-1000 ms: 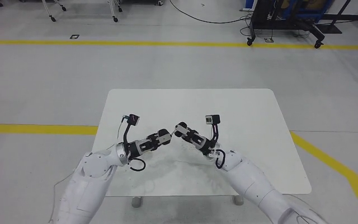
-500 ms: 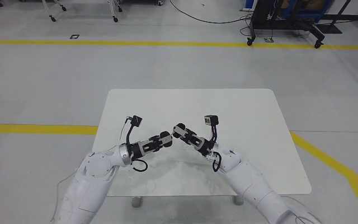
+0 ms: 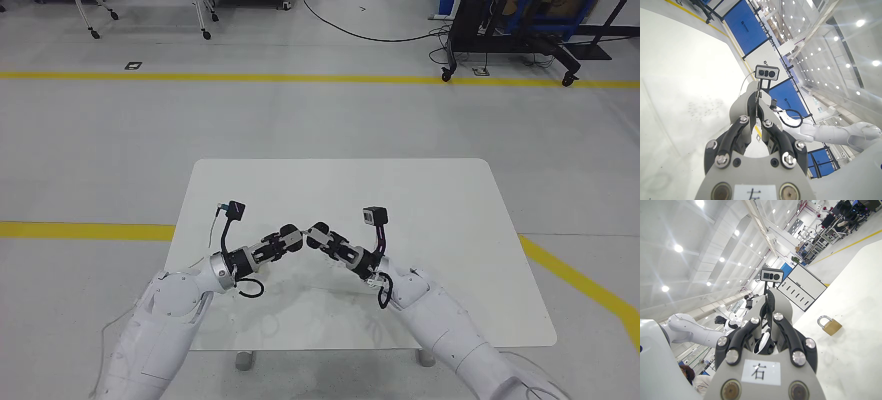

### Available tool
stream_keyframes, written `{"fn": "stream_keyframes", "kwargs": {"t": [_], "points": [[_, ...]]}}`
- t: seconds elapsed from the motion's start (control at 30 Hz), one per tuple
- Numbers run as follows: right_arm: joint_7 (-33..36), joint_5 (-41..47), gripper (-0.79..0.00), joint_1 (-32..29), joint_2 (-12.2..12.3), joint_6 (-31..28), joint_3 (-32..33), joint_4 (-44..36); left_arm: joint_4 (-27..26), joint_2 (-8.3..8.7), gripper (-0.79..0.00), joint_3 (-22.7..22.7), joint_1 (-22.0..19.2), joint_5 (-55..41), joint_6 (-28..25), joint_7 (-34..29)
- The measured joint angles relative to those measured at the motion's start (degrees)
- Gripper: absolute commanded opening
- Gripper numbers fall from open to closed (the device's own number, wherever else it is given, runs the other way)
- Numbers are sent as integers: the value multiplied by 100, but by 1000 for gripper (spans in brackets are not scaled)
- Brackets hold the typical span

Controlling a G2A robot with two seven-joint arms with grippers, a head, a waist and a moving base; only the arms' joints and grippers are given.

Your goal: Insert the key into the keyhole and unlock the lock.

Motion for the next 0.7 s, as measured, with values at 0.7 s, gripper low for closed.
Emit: {"fn": "stream_keyframes", "kwargs": {"t": [0.7], "points": [[884, 668, -785, 45, -113, 0, 39, 229, 24, 47, -613, 38, -25, -74, -97, 66]]}}
